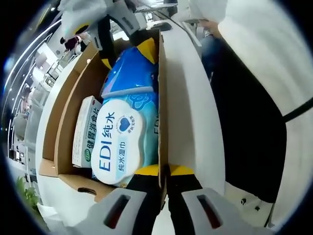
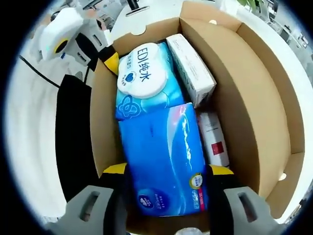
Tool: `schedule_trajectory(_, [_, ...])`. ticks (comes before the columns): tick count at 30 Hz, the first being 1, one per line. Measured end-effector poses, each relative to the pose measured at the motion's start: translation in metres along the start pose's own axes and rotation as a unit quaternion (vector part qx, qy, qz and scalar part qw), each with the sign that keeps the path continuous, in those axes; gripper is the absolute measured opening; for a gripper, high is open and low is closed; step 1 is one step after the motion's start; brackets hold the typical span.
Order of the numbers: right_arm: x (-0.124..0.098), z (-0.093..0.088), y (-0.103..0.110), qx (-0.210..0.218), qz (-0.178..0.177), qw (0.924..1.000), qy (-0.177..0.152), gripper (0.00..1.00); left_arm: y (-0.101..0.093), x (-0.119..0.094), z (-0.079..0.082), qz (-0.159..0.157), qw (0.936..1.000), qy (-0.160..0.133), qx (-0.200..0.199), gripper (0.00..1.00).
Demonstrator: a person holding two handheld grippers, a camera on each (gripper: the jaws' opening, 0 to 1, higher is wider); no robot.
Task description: Operate the shoe box by opening the lid, removing the specified soft item, and placing it in the target area until the item is outside and the box remains undamaged.
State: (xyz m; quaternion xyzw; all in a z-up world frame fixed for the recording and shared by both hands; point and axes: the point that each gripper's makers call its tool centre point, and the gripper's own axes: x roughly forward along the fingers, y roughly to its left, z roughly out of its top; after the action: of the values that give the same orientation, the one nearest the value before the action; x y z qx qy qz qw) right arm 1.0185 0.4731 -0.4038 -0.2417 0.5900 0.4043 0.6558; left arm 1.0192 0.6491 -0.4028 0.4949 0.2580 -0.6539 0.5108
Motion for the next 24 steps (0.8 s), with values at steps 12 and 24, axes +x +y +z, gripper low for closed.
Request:
schedule_trajectory(12, [0.01, -0.002, -0.001, 0.017, -0.006, 0.9993, 0.032, 0.7, 0.001, 0.001, 0.0, 0.002, 0.9998, 0.005, -0.018, 0.03])
schedule_trajectory(24, [0.021, -0.009, 0.0, -0.013, -0.023, 0.9944, 0.103, 0.71, 0.001, 0.0, 0.0, 0.002, 0.9998, 0.007, -0.018, 0.03])
